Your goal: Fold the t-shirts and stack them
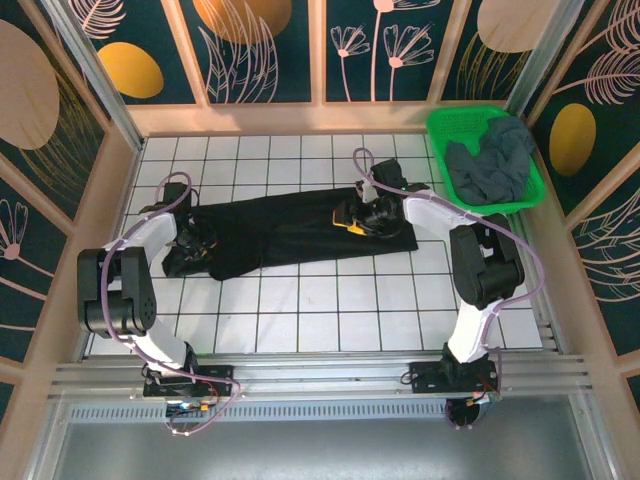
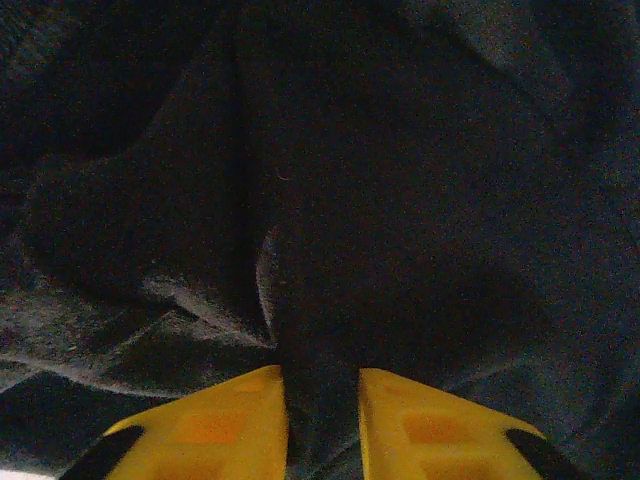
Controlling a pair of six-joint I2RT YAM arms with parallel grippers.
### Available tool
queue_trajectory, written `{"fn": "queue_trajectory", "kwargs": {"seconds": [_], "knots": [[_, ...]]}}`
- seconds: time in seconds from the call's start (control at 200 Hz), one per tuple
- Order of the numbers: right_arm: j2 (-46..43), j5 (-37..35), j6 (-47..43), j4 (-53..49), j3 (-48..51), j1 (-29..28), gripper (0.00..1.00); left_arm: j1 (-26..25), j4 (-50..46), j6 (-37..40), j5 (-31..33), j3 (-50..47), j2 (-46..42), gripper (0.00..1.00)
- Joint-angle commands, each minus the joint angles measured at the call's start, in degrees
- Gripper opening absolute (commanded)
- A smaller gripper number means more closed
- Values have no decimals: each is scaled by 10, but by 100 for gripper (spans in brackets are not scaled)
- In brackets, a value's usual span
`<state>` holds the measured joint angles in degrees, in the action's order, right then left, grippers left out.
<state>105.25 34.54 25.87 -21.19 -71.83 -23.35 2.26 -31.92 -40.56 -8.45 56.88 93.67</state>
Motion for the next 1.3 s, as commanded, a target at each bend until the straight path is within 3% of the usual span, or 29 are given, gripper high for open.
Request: {"fn": "queue_trajectory", "kwargs": {"seconds": [0.0, 0.19, 0.415, 0.601, 0.966, 1.291], "knots": [[-25, -2, 3, 11, 11, -5, 55, 4, -2, 3, -14, -8, -16, 16], [-32, -4, 3, 12, 21, -5, 55, 4, -14, 16, -1, -28, -17, 0], [-34, -3, 4, 13, 22, -5, 55, 4, -29, 6, 16, -15, -37, 0], [-32, -4, 3, 13, 22, -5, 55, 4, -57, -3, 28, 51, -43, 0], [-33, -6, 1, 11, 20, -3, 54, 4, -122, 26, 61, 181, 42, 0], [-39, -18, 4, 11, 30, 8, 54, 4, -117, 80, 177, 189, 121, 0]]}}
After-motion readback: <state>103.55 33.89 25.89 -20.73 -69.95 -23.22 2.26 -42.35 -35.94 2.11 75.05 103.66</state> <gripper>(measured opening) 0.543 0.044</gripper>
